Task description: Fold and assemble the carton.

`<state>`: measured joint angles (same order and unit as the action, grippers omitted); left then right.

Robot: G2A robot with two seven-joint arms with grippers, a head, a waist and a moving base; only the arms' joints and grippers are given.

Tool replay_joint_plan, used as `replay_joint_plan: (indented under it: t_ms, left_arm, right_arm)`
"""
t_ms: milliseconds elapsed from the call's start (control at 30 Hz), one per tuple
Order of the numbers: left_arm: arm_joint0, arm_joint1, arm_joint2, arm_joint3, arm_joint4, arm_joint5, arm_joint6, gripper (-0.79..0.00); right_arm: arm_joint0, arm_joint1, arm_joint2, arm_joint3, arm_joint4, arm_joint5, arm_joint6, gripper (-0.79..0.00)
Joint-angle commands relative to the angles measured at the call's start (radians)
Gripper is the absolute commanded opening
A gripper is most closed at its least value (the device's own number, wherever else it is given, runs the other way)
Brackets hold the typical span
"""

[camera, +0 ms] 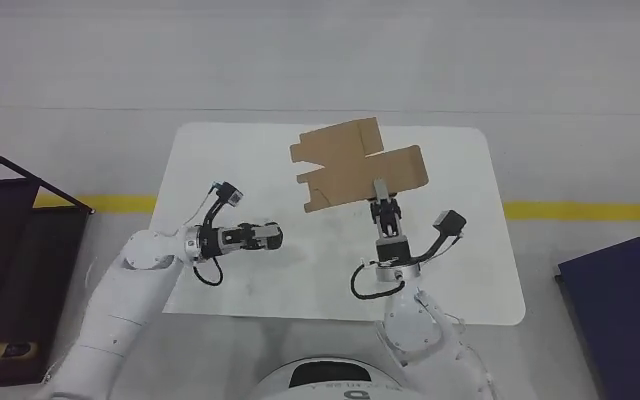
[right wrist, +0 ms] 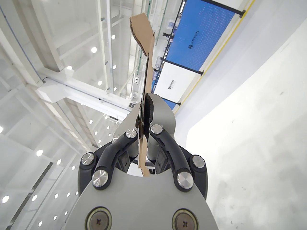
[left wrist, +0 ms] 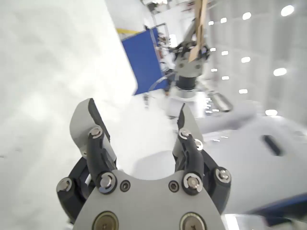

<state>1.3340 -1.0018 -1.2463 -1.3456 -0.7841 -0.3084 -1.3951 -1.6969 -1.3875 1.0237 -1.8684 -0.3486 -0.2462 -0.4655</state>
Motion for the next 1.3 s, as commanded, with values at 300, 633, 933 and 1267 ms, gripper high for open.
replay_joint_plan:
  t_ms: [300,633,933,1267]
  left_arm:
    - [-0.111,-0.04,0.112,0.132,-0.426,0.194,-0.141,-0.135]
    - [-0.162,-0.044,0.156,0.168,-0.256,0.046,-0.141,-0.215]
    - [-0.171,-0.057,0.138,0.146,-0.215,-0.044,-0.072,-0.474]
    - [-0.156,-0.067,0.119,0.125,-0.204,-0.069,-0.047,-0.536]
  right_arm:
    - [0.049,-0.021,-0.074,0.064,-0.051,-0.019,-0.015,-0.785]
    - [0.082,-0.034,-0.075,0.083,-0.002,-0.001,-0.007,-0.785]
    - [0.083,-0.043,-0.087,0.093,-0.012,-0.012,-0.006,-0.785]
    - [0.067,-0.043,-0.066,0.084,-0.038,-0.044,0.002,-0.785]
